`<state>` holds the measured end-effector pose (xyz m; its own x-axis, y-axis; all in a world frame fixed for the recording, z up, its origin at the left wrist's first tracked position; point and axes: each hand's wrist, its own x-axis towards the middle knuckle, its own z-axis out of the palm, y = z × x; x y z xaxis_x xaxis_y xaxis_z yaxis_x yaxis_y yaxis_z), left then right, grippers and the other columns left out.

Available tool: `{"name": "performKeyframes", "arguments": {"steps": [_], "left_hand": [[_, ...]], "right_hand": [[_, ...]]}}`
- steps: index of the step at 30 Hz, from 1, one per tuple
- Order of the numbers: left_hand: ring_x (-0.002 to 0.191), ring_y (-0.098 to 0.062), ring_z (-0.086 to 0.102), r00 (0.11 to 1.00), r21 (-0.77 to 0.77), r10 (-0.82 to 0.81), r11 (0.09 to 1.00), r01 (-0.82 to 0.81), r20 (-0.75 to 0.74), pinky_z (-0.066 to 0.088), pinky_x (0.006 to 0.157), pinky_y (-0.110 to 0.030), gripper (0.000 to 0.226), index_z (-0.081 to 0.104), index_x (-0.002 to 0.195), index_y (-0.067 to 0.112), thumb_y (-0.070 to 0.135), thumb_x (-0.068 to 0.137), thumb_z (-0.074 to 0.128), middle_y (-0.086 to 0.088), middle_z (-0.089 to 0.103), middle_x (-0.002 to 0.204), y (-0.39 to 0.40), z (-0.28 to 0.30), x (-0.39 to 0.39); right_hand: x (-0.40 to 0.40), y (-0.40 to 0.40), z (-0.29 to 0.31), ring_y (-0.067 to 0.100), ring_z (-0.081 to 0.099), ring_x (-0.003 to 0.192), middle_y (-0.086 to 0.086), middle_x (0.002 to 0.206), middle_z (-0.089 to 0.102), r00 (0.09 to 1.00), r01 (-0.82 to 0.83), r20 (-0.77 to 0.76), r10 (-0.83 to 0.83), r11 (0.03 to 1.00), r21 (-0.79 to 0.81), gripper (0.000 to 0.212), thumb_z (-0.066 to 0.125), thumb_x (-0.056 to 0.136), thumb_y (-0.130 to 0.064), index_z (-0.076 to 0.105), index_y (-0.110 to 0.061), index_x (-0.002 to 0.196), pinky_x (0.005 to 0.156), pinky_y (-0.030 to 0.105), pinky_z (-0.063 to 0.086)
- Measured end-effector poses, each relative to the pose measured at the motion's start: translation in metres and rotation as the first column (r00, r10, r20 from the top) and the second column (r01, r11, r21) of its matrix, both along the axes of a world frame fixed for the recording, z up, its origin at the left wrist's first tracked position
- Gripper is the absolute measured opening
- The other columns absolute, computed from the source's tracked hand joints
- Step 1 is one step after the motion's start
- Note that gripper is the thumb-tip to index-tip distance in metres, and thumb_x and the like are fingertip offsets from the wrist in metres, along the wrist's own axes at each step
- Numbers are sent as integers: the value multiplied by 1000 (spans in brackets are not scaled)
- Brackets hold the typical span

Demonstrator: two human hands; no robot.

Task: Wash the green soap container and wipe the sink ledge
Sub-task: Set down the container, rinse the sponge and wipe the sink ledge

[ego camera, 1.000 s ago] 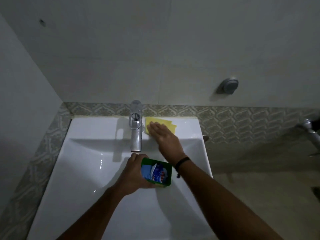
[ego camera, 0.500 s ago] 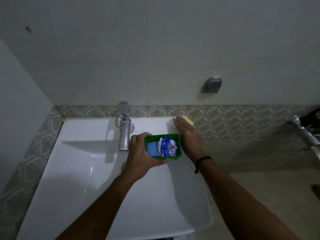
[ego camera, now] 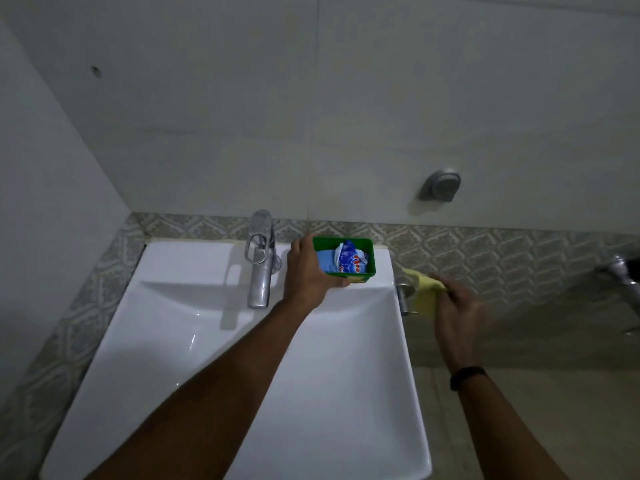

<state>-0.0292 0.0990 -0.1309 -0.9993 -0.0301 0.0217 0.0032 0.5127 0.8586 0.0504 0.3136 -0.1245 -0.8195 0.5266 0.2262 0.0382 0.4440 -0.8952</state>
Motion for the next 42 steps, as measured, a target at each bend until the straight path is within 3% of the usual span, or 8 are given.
{"name": "performKeyframes", "arguments": {"steps": [6,10,18,22,24,30,38,42], "left_hand": [[126,-24,46,999,116,40,992,-39,-13,46,101,-41,118,19,148,13,21,55,92,-11,40,139,-3,-1,10],[131,-18,41,992,96,78,993,-68,-102,34,106,-24,80,29,147,10,17,82,75,-8,41,143,-18,-2,46],[108,-11,58,963,393,6,912,-116,271,47,86,-18,41,51,123,26,31,87,69,1,60,124,-44,-17,86],[106,-18,66,887,575,-226,816,-53,402,53,87,-36,47,56,122,23,32,80,76,-2,66,119,-63,-12,87],[103,-23,68,869,558,-233,828,-58,437,54,86,-41,40,63,117,19,28,80,77,-5,71,112,-76,-14,89],[96,-30,68,864,558,-141,810,-180,484,52,89,-50,33,67,110,5,8,78,76,-15,72,105,-122,-15,89],[85,-24,69,903,516,13,817,-257,430,57,65,-29,17,69,102,8,14,87,68,-10,73,97,-189,13,66],[83,-21,66,898,632,181,654,-415,402,58,59,-29,17,62,109,6,11,94,58,-9,68,96,-213,17,44]], "right_hand": [[-3,-55,8,-6,56,62,-1,77,68,984,-173,-19,175,946,-275,34,53,81,12,72,-13,94,58,13,47],[8,-79,-3,2,52,59,-4,67,62,984,-146,25,179,867,-476,26,54,84,9,70,-10,78,55,19,45],[38,-135,-21,20,51,68,5,69,57,994,110,78,-80,819,-563,20,50,85,1,62,-9,72,62,33,42],[42,-155,-4,24,60,72,10,77,67,917,-142,173,360,699,-701,16,54,81,-10,70,-8,79,65,36,48],[40,-155,-7,22,63,76,7,80,70,852,-223,258,456,761,-609,20,58,87,-24,70,-11,79,65,35,50],[-10,-130,-16,24,58,87,6,116,48,995,-54,82,64,992,-118,65,84,68,-29,45,-16,118,73,30,55],[-43,-105,-19,23,64,70,15,97,67,994,-67,72,80,984,-168,44,75,77,-5,56,-12,116,56,40,57],[-42,-111,-28,24,66,75,18,101,66,998,-52,20,57,977,-209,46,76,77,-7,55,-7,119,58,38,59]]}}
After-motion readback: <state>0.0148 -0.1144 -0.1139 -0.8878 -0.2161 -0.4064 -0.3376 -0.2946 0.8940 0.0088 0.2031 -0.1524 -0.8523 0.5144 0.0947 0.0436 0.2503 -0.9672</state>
